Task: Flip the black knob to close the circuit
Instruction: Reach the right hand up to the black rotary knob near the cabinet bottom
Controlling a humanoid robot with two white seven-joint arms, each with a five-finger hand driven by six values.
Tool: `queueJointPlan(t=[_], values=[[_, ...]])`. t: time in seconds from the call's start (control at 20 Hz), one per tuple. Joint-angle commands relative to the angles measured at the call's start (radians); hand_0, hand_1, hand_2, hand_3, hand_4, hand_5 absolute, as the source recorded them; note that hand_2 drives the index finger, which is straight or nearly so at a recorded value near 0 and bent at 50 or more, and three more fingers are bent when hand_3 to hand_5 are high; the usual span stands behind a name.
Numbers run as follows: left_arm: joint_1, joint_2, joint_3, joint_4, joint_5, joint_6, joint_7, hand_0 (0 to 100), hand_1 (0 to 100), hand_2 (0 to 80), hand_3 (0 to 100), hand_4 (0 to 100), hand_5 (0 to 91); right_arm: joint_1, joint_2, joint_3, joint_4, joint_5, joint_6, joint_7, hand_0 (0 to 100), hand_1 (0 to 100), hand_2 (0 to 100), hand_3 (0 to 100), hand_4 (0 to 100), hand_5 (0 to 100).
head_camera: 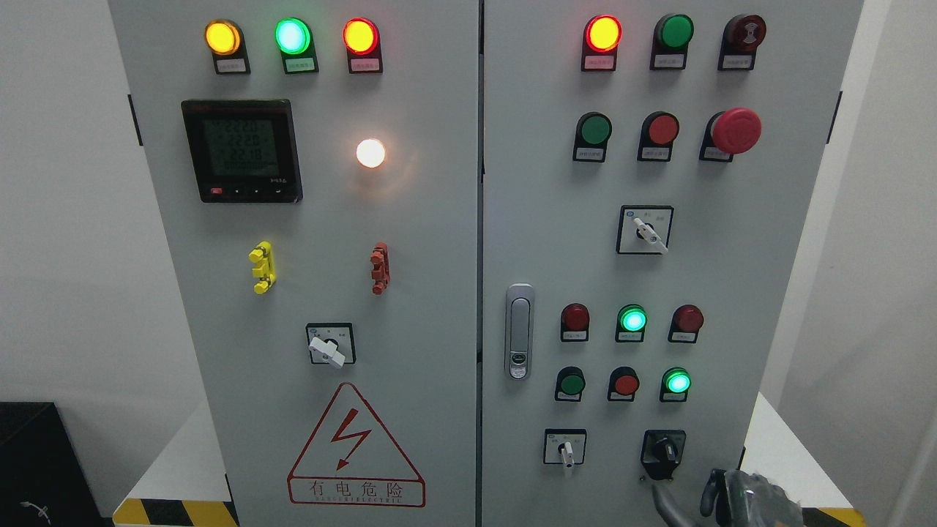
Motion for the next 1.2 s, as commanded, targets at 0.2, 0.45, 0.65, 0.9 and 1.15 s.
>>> queueJointPlan(t=[0.2,0.45,0.65,0.9,1.15], values=[[0.0,0.0,-0.02,0.021,-0.021,0.001,0.0,12,56,0.0,0,0,0.0,-0.04,0.001,-0.004,0.053,0.032,0.005,-0.005,0,22,80,98,80,81],[0.0,0.0,-0.02,0.021,-0.021,0.001,0.0,12,56,0.0,0,0,0.0,-0.042,0.003,-0.007,0.059,0.035,0.005,-0.007,0,22,80,98,80,81],[0.0,0.0,-0.02,0.021,-0.021,0.001,0.0,12,56,0.0,0,0,0.0,-0.048,0.001,-0.012,0.061,0.033,0.005,-0.007,0,22,80,98,80,81],[0.0,0.0,-0.02,0.021,-0.021,0.001,0.001,12,56,0.0,0,0,0.0,-0.054,0.001,-0.015,0.073,0.033,0.005,-0.007,0,22,80,98,80,81],[0.0,0.0,-0.02,0.021,-0.021,0.001,0.0,12,56,0.0,0,0,0.0,-0.068,0.001,-0.035,0.088,0.033,0.005,-0.007,0,22,79,98,80,81]])
